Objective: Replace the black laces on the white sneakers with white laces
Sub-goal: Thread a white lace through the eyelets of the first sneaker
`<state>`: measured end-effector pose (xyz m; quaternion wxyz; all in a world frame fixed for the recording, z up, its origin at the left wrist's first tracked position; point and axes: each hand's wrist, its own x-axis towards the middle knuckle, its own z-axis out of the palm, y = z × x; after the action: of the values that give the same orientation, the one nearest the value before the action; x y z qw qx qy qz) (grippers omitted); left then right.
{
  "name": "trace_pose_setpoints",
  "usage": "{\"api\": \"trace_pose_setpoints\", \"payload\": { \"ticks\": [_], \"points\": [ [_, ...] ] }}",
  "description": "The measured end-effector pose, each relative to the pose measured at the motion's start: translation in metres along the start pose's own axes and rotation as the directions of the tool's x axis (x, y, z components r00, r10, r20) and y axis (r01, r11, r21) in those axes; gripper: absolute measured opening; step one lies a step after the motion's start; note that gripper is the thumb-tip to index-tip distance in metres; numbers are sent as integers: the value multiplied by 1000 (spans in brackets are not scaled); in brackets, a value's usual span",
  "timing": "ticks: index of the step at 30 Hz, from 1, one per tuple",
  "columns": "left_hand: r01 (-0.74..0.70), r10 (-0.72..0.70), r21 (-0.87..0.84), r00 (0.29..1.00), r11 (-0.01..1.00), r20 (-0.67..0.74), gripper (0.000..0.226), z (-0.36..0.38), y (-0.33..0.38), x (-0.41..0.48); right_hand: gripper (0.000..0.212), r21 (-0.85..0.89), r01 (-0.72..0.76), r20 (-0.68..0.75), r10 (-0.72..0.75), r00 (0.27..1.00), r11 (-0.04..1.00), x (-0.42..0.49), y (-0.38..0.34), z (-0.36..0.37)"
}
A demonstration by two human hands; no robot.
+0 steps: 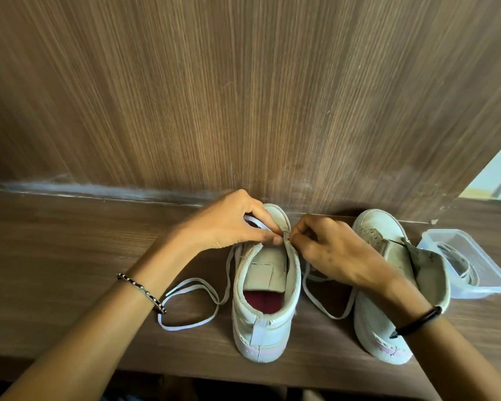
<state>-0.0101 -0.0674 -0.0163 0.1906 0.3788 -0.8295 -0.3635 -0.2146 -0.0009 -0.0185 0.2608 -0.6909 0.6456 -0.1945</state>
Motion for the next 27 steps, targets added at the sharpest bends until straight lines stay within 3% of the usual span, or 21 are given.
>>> {"api": "trace_pose_setpoints", "payload": {
  "ticks": [7,11,14,17,23,27],
  "points": [
    [-80,83,220,997,972,-3,13,3,0,3,16,314,-150,106,122,987,937,0,4,1],
    [-56,56,331,998,942,10,17,6,0,3,9,257,-48,72,31,997,965,1,8,-3],
    [-17,11,265,1000,964,25,19,8,1,0,7,201,10,53,-21,998,980,1,7,-8],
    [82,-82,91,997,993,0,21,14,1,1,4,151,40,5,-42,999,988,0,7,-9],
    [278,-276,-83,961,957,32,36,18,11,3,6,38,108,-36,-106,994,993,-3,3,-10],
    [336,-337,-96,941,937,11,41,19,13,4,18,126,-3,-42,8,999,992,-1,-1,-2]
  ]
}}
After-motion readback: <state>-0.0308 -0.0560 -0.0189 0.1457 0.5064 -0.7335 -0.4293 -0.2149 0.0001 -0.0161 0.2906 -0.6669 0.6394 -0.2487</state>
